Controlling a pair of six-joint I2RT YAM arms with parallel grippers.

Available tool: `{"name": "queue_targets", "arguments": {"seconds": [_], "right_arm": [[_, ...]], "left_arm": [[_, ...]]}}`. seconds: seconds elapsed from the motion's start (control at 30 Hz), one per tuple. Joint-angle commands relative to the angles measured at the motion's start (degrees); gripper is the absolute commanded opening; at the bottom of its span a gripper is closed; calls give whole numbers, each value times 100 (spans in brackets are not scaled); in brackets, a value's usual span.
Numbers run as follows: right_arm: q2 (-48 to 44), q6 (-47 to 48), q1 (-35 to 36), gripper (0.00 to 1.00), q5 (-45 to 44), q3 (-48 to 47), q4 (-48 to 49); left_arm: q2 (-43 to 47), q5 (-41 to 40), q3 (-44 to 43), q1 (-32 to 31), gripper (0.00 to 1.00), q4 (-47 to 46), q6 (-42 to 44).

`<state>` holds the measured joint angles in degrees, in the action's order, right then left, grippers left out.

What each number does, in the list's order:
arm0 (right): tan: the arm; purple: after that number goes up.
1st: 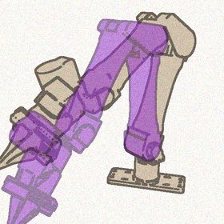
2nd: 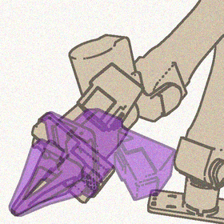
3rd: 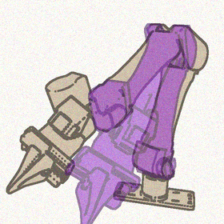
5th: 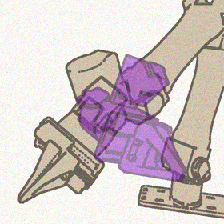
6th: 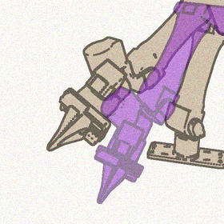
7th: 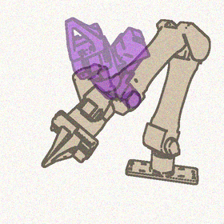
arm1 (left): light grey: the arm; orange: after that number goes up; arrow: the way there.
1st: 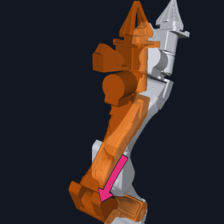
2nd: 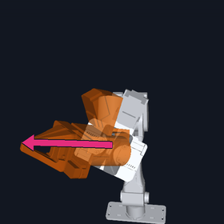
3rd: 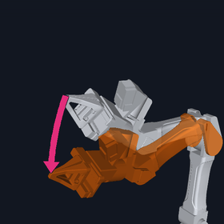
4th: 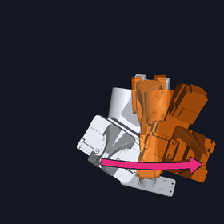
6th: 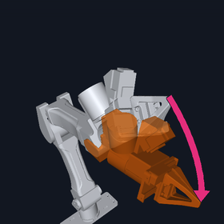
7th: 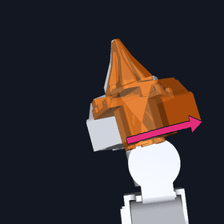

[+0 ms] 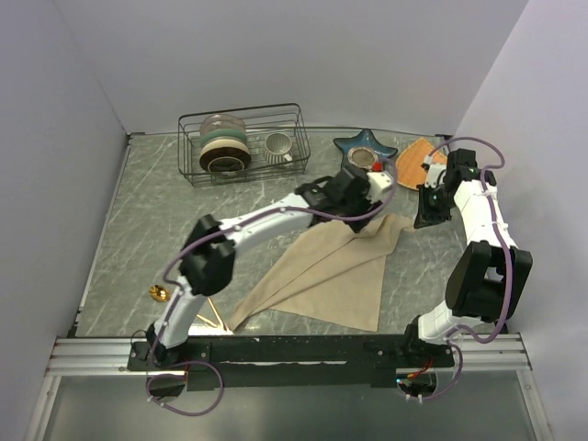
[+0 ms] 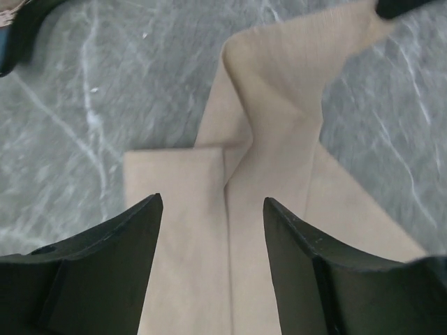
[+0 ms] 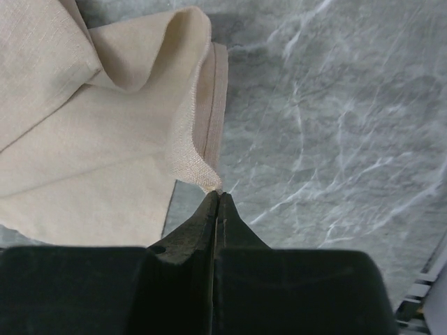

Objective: Fold the napkin into a case and place the utensils inside
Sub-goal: Flatten out the crumpled napkin at the center of the board.

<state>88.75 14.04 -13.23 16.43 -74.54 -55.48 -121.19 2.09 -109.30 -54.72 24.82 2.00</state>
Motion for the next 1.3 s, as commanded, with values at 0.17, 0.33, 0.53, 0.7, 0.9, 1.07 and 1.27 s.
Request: {"name": "queue_targets", "arguments": {"seconds": [0.17, 0.33, 0.53, 0.7, 0.9, 1.07, 1.27], "right_arm": [[-235, -411, -135, 0, 177, 159, 2], [-235, -429, -179, 0, 229, 151, 20], [-200, -402, -223, 0, 238, 177, 29], [-165, -394, -259, 0, 273, 186, 38], [-148, -350, -302, 0, 309, 168, 3], [-147, -323, -338, 0, 309, 177, -6], [-139, -297, -390, 0, 309, 177, -15]], "left_arm": [[-1126, -1236, -1287, -153, 66, 49, -1184], [-1311, -1316, -1226, -188, 66, 41, -1123], [-1451, -1044, -1331, -241, 67, 58, -1079], [-1618, -1026, -1410, -311, 67, 93, -1009], [-1812, -1158, -1393, -311, 65, -3, -895], [-1856, -1368, -1375, -311, 60, -21, -789], [-1795, -1448, -1305, -197, 47, -21, -736]]}}
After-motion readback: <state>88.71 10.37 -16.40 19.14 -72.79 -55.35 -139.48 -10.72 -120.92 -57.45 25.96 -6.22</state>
